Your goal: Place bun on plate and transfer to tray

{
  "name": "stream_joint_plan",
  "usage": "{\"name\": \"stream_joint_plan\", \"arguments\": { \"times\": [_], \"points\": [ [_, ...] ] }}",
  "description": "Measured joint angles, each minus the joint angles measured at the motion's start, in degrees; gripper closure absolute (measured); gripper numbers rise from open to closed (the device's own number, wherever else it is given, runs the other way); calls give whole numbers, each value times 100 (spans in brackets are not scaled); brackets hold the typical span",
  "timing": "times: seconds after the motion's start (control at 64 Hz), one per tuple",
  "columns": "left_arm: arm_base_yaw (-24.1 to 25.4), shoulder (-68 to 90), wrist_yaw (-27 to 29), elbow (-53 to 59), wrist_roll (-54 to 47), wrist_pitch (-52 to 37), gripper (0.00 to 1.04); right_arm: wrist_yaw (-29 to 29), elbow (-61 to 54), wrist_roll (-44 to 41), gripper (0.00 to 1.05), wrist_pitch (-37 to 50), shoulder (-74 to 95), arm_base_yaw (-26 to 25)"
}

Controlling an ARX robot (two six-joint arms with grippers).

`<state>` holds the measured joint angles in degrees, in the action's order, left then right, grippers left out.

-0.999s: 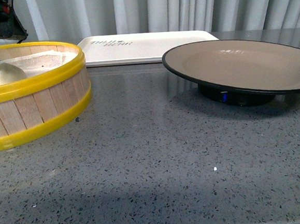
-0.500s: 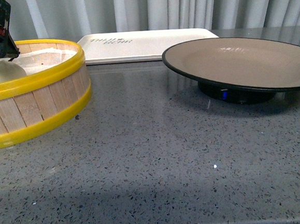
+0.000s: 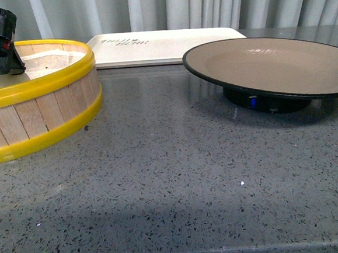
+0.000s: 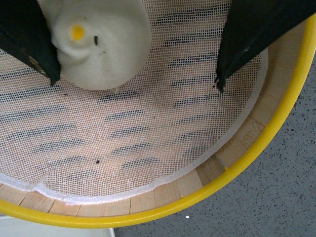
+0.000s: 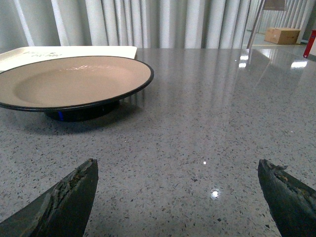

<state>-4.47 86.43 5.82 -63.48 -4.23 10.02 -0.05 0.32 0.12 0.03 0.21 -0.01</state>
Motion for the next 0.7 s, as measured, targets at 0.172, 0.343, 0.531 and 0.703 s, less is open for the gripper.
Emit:
{"name": "stream_joint_plan", "arguments": {
  "times": [0.172, 0.343, 0.531, 0.703],
  "points": [
    [9, 2, -39, -33, -2, 52, 49, 0, 0, 2, 8, 0, 0, 0],
    [9, 2, -46, -61, -2, 90, 77, 0, 0, 0, 8, 0, 0, 0],
    [7, -13, -85, -168, -4, 188, 101, 0, 0, 2, 8, 0, 0, 0],
    [-42, -153, -107, -352, -4, 332, 101, 0, 0, 0, 8, 0, 0, 0]
  ]
}}
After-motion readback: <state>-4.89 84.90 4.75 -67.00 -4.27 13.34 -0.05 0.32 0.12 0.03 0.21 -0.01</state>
